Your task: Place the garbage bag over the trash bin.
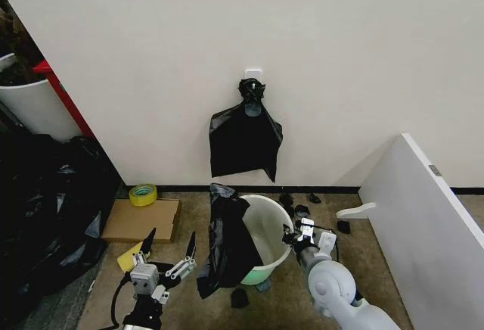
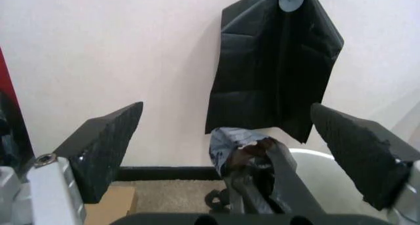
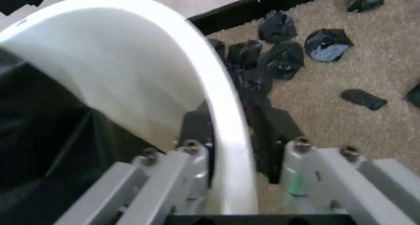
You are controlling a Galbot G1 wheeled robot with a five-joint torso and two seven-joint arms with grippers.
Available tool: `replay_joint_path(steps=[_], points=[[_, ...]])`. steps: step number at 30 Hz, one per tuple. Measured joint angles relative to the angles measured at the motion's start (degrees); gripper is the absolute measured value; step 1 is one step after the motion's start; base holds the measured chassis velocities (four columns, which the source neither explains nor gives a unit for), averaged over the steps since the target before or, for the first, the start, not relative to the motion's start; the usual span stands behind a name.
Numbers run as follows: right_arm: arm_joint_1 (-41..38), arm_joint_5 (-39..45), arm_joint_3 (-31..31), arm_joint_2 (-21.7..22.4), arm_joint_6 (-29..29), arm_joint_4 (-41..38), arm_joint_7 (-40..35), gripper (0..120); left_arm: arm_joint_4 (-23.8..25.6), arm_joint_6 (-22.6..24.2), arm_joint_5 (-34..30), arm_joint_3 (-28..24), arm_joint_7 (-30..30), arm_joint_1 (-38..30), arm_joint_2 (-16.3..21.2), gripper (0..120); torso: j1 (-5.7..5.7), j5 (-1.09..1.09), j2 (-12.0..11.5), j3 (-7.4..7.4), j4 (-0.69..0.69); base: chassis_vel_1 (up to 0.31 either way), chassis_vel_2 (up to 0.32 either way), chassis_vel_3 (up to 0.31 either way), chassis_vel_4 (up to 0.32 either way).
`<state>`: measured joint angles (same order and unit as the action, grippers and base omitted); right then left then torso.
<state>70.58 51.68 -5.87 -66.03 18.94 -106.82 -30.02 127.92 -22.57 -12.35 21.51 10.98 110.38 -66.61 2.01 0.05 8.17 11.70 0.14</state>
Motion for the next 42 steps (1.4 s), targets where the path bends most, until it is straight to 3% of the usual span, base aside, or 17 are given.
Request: replay_joint_path(steps=[10, 13, 18, 22, 30, 34, 42], points=[[2.6, 0.2, -3.5, 3.2, 1.1, -7.2, -0.6, 61, 0.4, 0.0, -0.6, 0.6, 0.2, -0.3, 0.4, 100, 0.0, -0.02, 0.0, 0.0, 0.01, 0.0, 0.0, 0.0, 0.0], [3.4, 0.0, -4.2, 3.9, 1.4, -9.0, -0.7, 68, 0.5, 0.0, -1.1, 1.3, 0.2, -0.3, 0.5, 100, 0.0, -0.02, 0.0, 0.0, 0.02, 0.0, 0.0, 0.0, 0.0], [5.0, -0.5, -5.5, 7.3, 3.2, -15.8, 2.6, 89, -0.3, -0.4, -6.0, 5.8, -0.6, 0.4, 1.0, 100, 0.0, -0.01, 0.0, 0.0, 0.02, 0.0, 0.0, 0.0, 0.0], [3.3, 1.4, -2.8, 8.8, 6.3, -20.2, 3.7, 98, -2.9, -0.9, -9.0, 10.0, -1.7, -0.8, 1.5, 100, 0.0, -0.04, 0.0, 0.0, 0.01, 0.0, 0.0, 0.0, 0.0], [-3.5, 3.8, 7.2, 6.4, 15.3, -20.6, 6.9, 100, -6.1, 0.0, -11.9, 15.6, -2.3, -4.9, 1.4, 100, 0.0, -0.02, 0.0, 0.0, 0.02, 0.0, 0.0, 0.0, 0.0], [-5.9, 3.1, 11.5, 3.9, 16.4, -17.7, 6.6, 100, -6.1, 0.6, -12.0, 15.8, -2.2, -5.3, 0.8, 100, 0.0, -0.03, 0.0, 0.0, 0.01, 0.0, 0.0, 0.0, 0.0], [-6.9, 3.2, 13.8, 0.6, 17.1, -14.4, 5.4, 97, -6.1, 1.2, -10.5, 13.9, -2.2, -5.5, -0.1, 100, 0.01, -0.02, 0.0, 0.0, 0.01, 0.0, 0.0, 0.0, 0.0]])
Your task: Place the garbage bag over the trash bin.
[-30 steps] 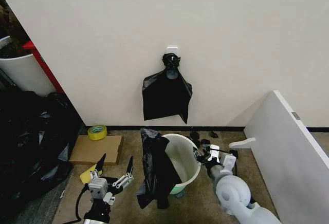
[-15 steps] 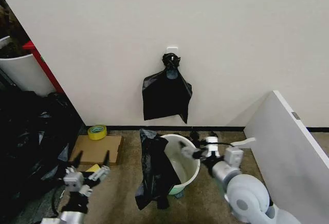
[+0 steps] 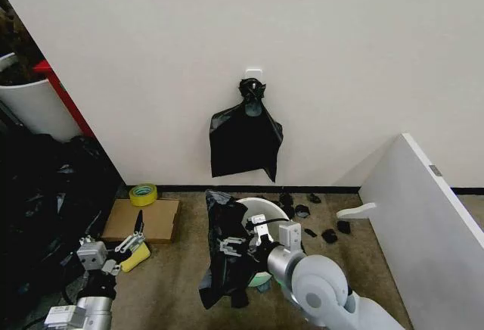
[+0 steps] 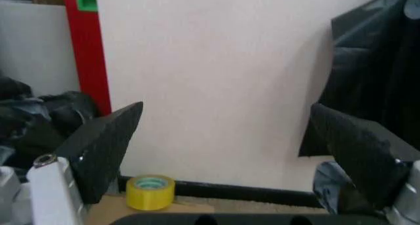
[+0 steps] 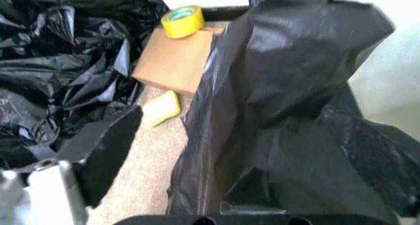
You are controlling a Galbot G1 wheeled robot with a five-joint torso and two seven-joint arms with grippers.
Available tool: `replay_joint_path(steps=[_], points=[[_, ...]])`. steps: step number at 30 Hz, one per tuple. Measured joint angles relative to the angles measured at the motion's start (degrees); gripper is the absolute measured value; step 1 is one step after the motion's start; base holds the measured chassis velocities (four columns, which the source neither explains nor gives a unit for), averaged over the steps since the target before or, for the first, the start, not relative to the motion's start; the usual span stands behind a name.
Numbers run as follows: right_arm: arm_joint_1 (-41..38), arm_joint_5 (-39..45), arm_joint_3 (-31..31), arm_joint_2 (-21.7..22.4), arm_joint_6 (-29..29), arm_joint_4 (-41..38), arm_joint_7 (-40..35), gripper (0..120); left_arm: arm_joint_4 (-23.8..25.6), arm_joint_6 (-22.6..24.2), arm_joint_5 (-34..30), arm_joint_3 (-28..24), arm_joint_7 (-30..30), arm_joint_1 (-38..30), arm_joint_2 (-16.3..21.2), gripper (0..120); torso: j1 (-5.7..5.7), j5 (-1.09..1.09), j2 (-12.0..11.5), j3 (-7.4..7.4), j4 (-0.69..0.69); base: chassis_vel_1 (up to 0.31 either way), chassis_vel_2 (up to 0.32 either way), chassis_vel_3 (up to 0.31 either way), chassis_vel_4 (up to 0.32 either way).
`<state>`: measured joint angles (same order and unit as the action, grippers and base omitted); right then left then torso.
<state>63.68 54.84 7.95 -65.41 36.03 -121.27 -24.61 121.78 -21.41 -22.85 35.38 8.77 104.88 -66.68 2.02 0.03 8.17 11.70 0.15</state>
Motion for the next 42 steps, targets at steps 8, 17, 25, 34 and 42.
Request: replay_joint_path(steps=[8, 17, 25, 34, 42], points=[[-0.3, -1.5, 0.8, -1.2, 0.0, 1.8, -0.4, 70, 0.2, 0.3, 1.7, -2.5, 0.1, 0.1, -0.6, 100, 0.0, 0.0, 0.0, 0.0, 0.0, 0.0, 0.0, 0.0, 0.0], [-0.2, -2.4, 1.1, -1.7, -0.2, 2.0, -0.4, 42, 0.0, 0.4, 2.0, -2.9, 0.3, 0.2, -0.7, 100, 0.0, 0.0, 0.0, 0.0, 0.0, 0.0, 0.0, 0.0, 0.0], [0.3, -2.3, 0.9, -2.8, 0.2, 2.1, -0.5, 12, 0.0, 0.5, 2.8, -4.3, 0.4, 0.2, -0.9, 100, 0.0, 0.0, 0.0, 0.0, 0.0, 0.0, 0.0, 0.0, 0.0], [1.0, -2.6, -0.5, -1.3, -0.2, 1.8, -0.1, 0, 0.0, 2.2, 3.5, -9.4, 1.1, 1.1, 1.1, 100, 0.0, 0.01, 0.0, 0.0, 0.0, 0.0, 0.0, 0.0, 0.0], [1.8, -1.8, -3.0, 0.9, -0.3, 0.7, 0.3, 0, 0.6, 8.5, 5.4, -16.5, 2.9, -0.7, 5.7, 100, -0.01, 0.0, 0.0, 0.0, 0.01, 0.0, 0.0, 0.0, 0.0]])
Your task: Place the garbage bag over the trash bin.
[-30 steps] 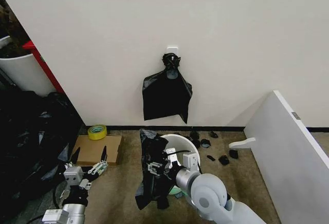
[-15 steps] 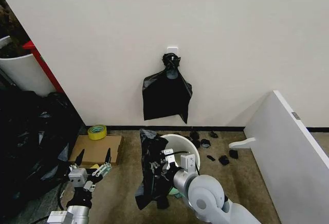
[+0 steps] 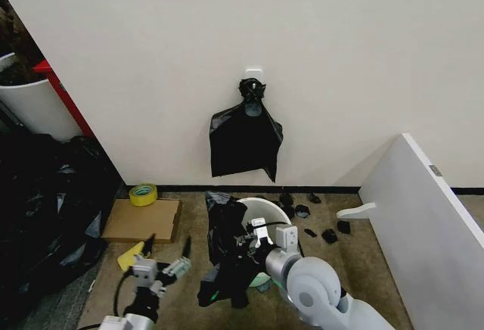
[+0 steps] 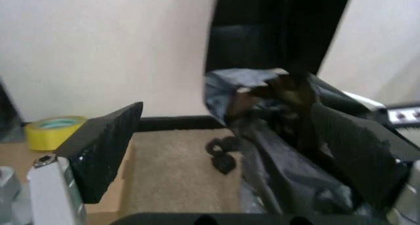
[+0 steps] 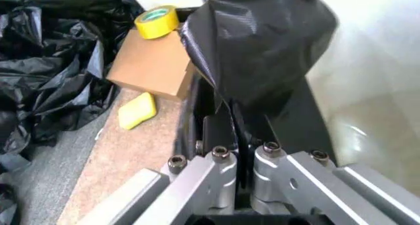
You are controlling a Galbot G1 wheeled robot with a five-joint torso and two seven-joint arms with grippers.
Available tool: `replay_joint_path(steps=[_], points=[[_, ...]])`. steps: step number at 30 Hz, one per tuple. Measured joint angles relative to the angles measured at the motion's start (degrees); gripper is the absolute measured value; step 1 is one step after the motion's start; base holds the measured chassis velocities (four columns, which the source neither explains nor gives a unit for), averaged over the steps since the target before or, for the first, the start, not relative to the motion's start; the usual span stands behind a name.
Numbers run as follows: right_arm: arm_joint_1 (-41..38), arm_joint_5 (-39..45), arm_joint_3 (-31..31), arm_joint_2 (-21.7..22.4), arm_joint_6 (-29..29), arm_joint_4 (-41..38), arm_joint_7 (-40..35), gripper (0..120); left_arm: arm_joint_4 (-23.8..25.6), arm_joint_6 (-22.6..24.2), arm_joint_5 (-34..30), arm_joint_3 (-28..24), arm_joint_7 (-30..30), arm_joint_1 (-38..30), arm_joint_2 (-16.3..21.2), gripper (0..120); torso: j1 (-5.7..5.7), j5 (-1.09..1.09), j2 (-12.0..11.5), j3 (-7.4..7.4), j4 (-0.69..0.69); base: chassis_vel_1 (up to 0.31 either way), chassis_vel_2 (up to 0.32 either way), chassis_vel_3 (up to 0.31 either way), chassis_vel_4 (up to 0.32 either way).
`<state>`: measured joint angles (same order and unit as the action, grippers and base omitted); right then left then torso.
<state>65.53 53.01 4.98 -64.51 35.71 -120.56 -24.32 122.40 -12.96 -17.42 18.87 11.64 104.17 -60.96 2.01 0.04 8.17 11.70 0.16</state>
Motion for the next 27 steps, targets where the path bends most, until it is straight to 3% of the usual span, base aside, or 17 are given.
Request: replay_joint_path(steps=[8, 20, 27], points=[[-0.3, 1.7, -2.1, 1.3, -0.2, 0.2, -0.1, 0, -0.3, 7.2, -0.4, -2.3, 3.2, -5.9, 4.1, 100, 0.0, 0.0, 0.0, 0.0, -0.01, 0.0, 0.0, 0.0, 0.0], [0.4, 2.3, -3.4, 2.7, -0.3, 0.2, -0.1, 0, -1.8, 16.9, -11.6, -4.6, 6.1, -17.4, 7.9, 100, 0.0, -0.01, 0.0, 0.0, -0.01, 0.0, 0.0, 0.0, 0.0], [0.8, 2.2, -3.9, 2.7, -0.3, 0.2, -0.2, 0, -2.5, 23.0, -18.7, -8.5, 7.3, -23.4, 8.7, 100, 0.0, -0.01, 0.0, 0.0, 0.0, 0.0, 0.0, 0.0, 0.0]])
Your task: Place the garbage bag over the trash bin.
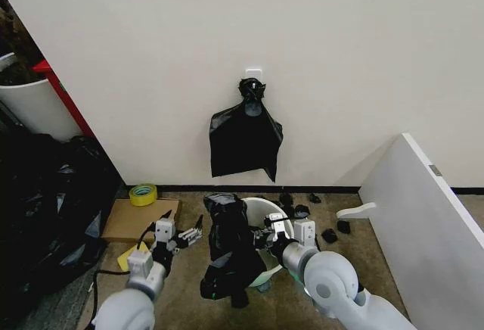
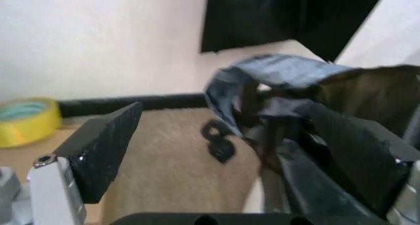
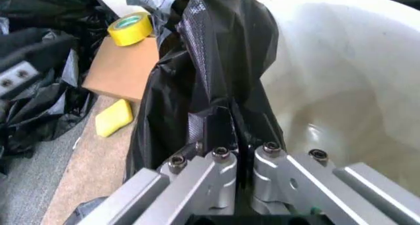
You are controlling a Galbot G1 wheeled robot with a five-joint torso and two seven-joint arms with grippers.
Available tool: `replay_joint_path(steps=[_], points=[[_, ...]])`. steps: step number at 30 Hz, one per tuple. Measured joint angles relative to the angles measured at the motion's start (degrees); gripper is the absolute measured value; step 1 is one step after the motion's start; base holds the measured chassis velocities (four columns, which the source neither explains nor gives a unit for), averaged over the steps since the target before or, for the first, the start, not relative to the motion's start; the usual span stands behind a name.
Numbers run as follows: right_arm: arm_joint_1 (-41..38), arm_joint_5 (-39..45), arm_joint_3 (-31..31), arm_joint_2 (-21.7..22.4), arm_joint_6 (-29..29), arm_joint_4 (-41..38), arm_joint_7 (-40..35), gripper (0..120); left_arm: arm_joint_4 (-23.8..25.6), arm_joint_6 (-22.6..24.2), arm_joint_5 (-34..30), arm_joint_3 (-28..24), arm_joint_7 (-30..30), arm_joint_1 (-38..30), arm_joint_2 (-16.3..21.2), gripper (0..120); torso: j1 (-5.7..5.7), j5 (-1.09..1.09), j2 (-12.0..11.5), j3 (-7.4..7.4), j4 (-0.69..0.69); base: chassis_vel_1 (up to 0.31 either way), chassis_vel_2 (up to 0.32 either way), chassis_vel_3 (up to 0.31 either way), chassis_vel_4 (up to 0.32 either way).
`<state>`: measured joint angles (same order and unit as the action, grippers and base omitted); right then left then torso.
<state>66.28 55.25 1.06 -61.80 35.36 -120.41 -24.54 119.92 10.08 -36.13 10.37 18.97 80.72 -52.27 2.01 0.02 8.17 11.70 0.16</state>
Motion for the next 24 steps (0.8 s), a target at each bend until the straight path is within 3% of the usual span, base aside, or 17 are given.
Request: replay_joint_path(steps=[6, 15, 24], points=[[0.3, 0.0, -0.5, 0.0, 0.0, -0.1, -0.2, 0, 0.7, 6.9, -1.0, -3.6, 0.3, -1.7, 0.9, 100, 0.0, 0.02, 0.0, 0.0, -0.01, 0.0, 0.0, 0.0, 0.0], [0.8, -0.1, -0.6, 0.0, 0.0, -0.5, -0.2, 0, -1.8, 7.6, -2.1, -9.0, 2.4, -4.6, 0.0, 100, 0.0, 0.0, 0.0, -0.01, -0.01, 0.0, 0.0, 0.0, 0.0], [1.7, -0.5, -0.6, 0.1, -0.1, -1.0, -0.3, 0, -5.2, 10.0, -9.2, -11.7, 6.6, -7.3, -1.7, 99, 0.0, 0.02, 0.0, -0.01, -0.01, 0.0, 0.0, 0.0, 0.0]])
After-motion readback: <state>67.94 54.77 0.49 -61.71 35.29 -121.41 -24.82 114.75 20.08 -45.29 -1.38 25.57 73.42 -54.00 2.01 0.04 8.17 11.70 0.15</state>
